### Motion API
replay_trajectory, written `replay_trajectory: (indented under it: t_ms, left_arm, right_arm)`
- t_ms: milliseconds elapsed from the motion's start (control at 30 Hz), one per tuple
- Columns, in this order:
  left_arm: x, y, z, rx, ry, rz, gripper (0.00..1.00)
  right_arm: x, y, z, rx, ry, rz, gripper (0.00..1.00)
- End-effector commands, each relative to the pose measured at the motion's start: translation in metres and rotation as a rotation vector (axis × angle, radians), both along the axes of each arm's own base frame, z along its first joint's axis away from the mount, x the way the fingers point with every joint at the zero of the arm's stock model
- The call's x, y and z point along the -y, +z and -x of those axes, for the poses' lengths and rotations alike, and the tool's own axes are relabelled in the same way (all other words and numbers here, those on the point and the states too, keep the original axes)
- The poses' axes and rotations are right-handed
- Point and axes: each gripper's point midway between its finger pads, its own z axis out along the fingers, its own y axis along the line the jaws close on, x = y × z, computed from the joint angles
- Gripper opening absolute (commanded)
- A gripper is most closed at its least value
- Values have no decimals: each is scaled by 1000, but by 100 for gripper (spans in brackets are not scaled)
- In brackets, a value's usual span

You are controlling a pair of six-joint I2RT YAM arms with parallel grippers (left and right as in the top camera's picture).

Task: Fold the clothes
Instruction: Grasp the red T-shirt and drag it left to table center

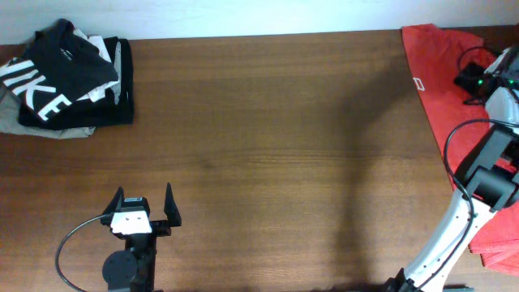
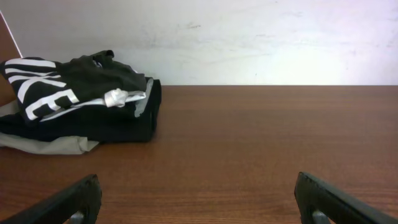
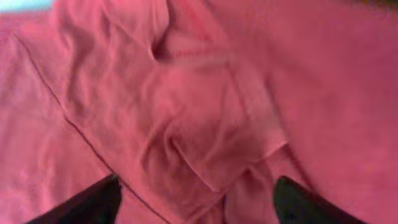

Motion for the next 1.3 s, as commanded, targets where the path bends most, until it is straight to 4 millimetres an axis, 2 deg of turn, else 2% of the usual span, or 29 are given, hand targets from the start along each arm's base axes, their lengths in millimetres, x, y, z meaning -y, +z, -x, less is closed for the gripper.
replay_trajectory:
  t_ms: [0,267,367,433,533,567,633,700,767,833,900,933,967,1033,1100,1167,1200,1233,1267]
  left_arm:
    - [-1,-2,0,-2,1,-12,99]
    - [-1,-2,0,-2,1,-12,99]
    - [-1,-2,0,-2,1,-12,99]
    - [-1,-2,0,-2,1,-12,99]
    - [-1,-2,0,-2,1,-12,99]
    - [-1,-2,0,-2,1,-12,99]
    - [-1,-2,0,-2,1,-12,99]
    - [-1,-2,0,-2,1,-12,99]
    - [-1,-2,0,-2,1,-12,99]
    - [-1,-2,0,-2,1,-12,99]
    - [-1,-2,0,-2,1,-12,99]
    - [-1,-2,0,-2,1,-12,99]
    - [-1,-2,0,-2,1,-12,99]
    - [-1,-2,0,-2,1,-12,99]
    - [-1,-2,0,-2,1,-12,99]
    - [-1,-2,0,-2,1,-12,99]
    - [-1,-2,0,-2,1,-12,99]
    - [-1,-2,0,-2,1,-12,99]
    - [-1,-2,0,-2,1,-12,99]
  right_arm:
    - [-6,-15,-8,7,10,-16,78]
    - [6,-6,-14,43,-18,42,73]
    - [9,-5,-14,42,-31,57,57]
    - [12,-5,-12,34,-44,69,42]
    - [11,-7,-11,25,-44,64,9]
    - [11,-7,-11,26,-43,63,4]
    - [4,1,-16,33,-13,80,4]
    - [-16,24,-29,74,82,87,4]
    - [-55,70,-48,147,174,83,4]
    - [-108,107,-67,221,299,54,4]
    - [-190,142,-83,291,467,2,4]
    - [-232,152,-88,308,534,-30,4]
    - [-286,156,-91,307,606,-69,4]
    - [-364,152,-87,278,709,-115,4]
    - [-454,145,-71,238,845,-147,4]
    - [-550,139,-39,189,984,-192,4]
    - [-589,137,-21,169,1032,-222,4]
    - [-617,136,-7,154,1070,-240,4]
    - [-662,134,20,131,1138,-261,4]
